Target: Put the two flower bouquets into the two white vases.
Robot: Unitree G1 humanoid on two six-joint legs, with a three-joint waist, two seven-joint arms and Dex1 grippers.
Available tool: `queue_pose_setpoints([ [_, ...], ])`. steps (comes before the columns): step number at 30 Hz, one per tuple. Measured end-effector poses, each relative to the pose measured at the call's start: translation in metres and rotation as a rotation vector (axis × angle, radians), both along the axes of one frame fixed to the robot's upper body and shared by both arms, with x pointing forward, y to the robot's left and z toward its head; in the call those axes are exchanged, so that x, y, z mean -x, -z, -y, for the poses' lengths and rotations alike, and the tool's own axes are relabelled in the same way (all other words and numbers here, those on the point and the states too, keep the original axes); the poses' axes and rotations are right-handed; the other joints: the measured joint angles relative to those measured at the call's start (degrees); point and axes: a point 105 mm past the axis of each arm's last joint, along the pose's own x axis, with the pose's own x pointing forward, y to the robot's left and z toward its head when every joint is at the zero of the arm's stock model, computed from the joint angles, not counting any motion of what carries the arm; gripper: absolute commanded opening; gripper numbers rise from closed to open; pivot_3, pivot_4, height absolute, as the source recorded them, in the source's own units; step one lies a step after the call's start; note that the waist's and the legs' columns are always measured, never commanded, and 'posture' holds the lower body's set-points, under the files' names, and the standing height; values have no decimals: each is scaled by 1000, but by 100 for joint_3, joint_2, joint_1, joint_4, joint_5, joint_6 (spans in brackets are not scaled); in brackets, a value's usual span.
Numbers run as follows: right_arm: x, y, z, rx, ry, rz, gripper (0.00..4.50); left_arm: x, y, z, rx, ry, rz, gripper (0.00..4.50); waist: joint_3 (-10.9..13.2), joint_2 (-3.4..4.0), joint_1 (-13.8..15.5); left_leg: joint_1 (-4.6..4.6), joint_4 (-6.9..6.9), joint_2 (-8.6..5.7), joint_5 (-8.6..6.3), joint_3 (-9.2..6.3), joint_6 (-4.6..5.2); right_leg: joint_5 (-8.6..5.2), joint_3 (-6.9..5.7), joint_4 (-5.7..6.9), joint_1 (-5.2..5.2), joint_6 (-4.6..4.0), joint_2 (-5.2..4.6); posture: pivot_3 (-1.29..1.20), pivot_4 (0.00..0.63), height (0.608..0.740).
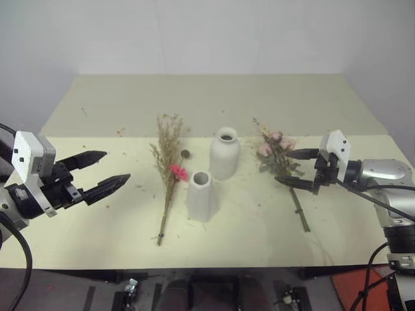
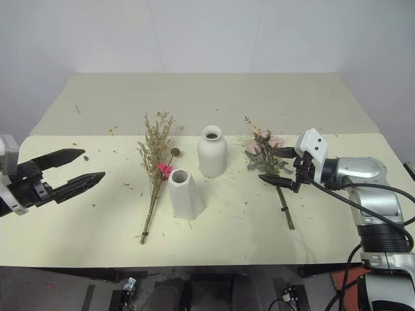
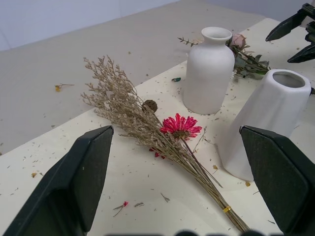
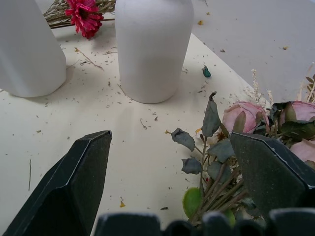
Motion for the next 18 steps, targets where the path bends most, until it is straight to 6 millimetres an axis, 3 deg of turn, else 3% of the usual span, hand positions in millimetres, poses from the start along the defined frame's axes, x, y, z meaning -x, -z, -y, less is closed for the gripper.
queue_pose_setpoints([
  [18, 0, -1, 1, 4, 2, 3, 4500, -1, 0, 0, 2, 10, -6, 4473, 0, 0, 4, -1, 0, 0, 0, 0, 0, 0, 0, 0, 0, 0, 0, 0, 150, 740],
])
